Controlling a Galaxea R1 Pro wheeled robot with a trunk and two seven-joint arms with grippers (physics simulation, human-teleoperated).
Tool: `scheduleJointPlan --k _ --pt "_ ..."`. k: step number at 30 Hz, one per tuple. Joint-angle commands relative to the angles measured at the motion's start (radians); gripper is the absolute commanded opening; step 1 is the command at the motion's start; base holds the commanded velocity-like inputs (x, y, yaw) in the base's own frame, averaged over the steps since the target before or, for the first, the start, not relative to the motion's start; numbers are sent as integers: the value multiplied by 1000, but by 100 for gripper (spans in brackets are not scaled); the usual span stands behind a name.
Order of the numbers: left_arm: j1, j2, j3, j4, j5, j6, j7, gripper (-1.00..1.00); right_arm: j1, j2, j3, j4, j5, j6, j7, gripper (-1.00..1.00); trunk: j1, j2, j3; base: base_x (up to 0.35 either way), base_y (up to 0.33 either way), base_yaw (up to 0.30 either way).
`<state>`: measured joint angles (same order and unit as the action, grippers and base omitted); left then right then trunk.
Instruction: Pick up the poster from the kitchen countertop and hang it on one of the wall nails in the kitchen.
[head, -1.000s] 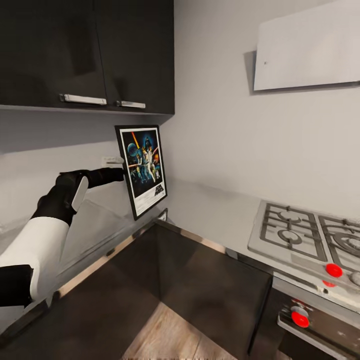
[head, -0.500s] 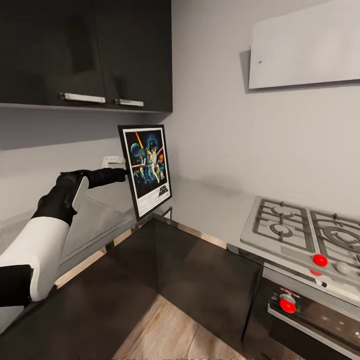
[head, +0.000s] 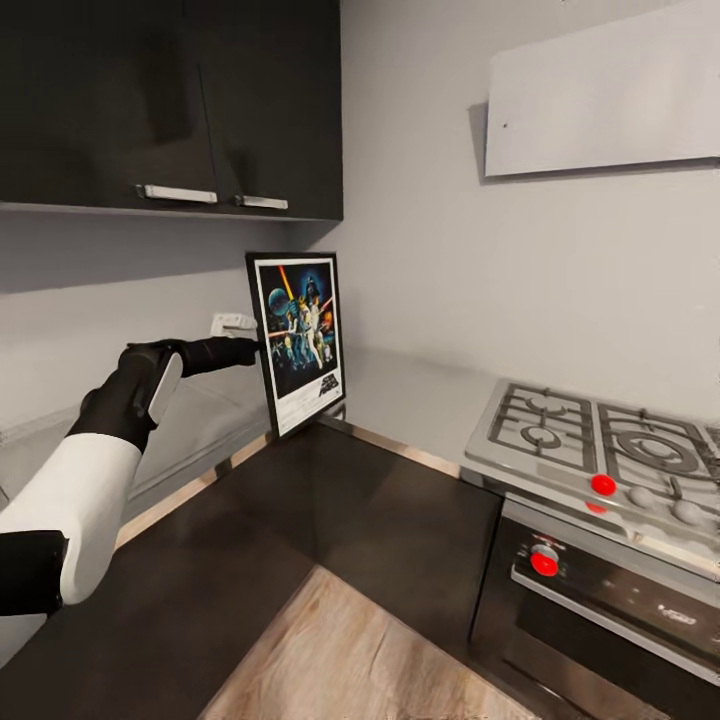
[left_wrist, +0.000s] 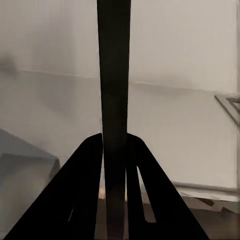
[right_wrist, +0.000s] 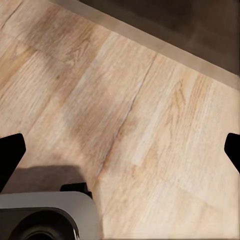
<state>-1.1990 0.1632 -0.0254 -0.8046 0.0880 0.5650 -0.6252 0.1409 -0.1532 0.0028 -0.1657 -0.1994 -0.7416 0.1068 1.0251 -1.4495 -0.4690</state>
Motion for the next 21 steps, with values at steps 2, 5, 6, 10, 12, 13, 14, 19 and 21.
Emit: scheduleJointPlan --k 2,5,6,10,12,13,14,19,21 --pt "-1 1 -4 -12 7 7 4 -100 1 0 0 -2 -11 -1 10 100 0 -1 -1 -100 -15 0" --pt "-1 1 -4 -18 7 7 4 -100 0 0 0 -2 -11 -1 10 100 0 -1 -1 -207 -6 0" --pt "-1 1 -4 -20 7 7 4 -100 1 0 0 -2 -11 -1 10 100 0 -1 -1 -268 -3 0" --pt "-1 1 -4 -23 7 7 4 -100 1 0 0 -2 -11 -1 10 100 0 -1 -1 -305 -2 0" --pt "-1 1 -4 -23 7 7 1 -100 1 -1 0 -2 -11 -1 10 100 0 -1 -1 -327 -1 0" --pt "-1 1 -4 -23 7 7 -4 -100 1 -1 0 -2 -11 -1 10 100 0 -1 -1 -332 0 0" --pt "-1 1 -4 -23 7 7 -11 -100 1 -1 0 -2 -11 -1 10 100 0 -1 -1 -334 0 0" --pt "-1 1 -4 -24 7 6 -88 -100 0 -2 -2 -2 -11 -1 10 100 0 -1 -1 -337 0 0" --pt "-1 1 -4 -32 7 6 -103 -100 0 -2 -4 -2 -11 -1 10 100 0 -1 -1 -338 0 0"
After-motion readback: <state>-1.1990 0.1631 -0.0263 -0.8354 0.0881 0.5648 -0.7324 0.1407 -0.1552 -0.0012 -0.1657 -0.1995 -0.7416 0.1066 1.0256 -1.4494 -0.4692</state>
